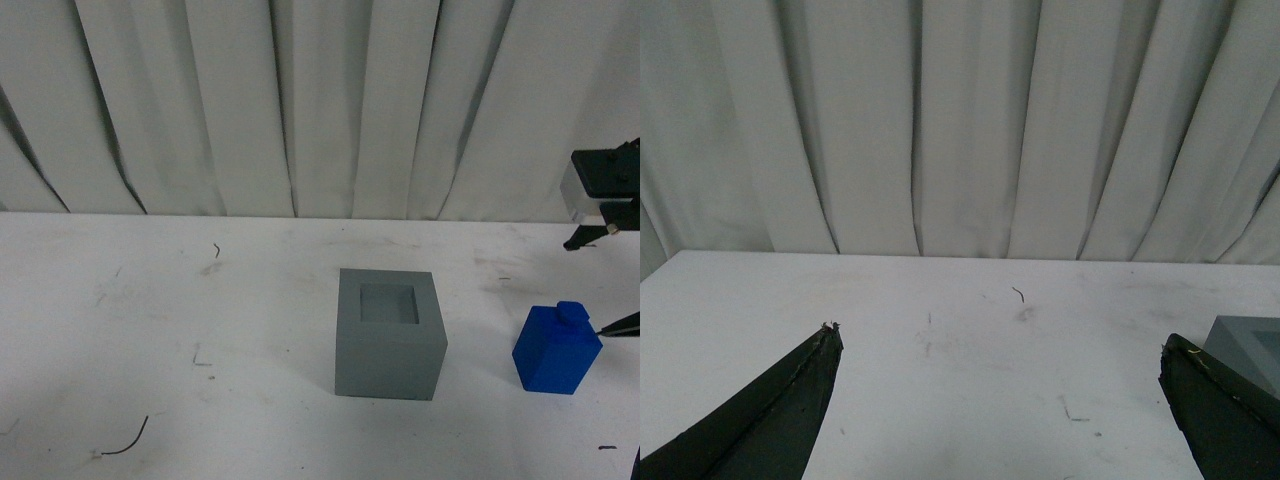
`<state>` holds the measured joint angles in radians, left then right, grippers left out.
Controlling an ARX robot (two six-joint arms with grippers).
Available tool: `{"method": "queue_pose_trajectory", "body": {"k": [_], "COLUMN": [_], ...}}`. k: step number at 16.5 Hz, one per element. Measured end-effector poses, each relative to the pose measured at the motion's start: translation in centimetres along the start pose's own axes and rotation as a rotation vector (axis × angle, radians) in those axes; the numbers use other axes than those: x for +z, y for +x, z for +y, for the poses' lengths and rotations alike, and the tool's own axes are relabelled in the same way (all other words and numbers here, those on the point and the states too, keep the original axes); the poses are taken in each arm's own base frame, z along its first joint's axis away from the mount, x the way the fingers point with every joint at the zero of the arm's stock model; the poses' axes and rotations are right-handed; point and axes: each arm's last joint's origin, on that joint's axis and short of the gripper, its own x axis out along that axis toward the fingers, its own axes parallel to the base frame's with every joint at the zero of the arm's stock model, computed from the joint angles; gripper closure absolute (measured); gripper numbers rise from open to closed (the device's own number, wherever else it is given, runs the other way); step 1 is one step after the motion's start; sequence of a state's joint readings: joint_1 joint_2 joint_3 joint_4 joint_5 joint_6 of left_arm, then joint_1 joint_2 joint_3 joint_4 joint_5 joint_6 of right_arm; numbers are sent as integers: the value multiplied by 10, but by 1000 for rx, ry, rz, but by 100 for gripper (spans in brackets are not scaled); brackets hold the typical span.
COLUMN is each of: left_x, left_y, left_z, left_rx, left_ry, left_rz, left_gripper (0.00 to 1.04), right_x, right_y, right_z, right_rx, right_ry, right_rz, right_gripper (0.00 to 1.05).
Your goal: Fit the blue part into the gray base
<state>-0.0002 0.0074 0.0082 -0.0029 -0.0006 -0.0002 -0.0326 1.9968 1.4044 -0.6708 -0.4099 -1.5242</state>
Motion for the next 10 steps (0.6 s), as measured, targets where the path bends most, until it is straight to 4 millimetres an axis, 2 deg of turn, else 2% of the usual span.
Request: {"method": "queue_pose_trajectory", "body": {"k": [7, 10], "left_x": [0, 0], "left_y": [0, 0], "left_z": [0, 0], "left_rx": [0, 0], "left_ry": [0, 0], "left_rz": [0, 0], "left_gripper": [7, 7], "right_x": [-15, -15], "right_y": [36, 40], "right_z": [4, 0], "right_rx": [89, 90], "right_ry": [5, 0], "right_rz": [30, 22], "right_gripper": [6, 6]}}
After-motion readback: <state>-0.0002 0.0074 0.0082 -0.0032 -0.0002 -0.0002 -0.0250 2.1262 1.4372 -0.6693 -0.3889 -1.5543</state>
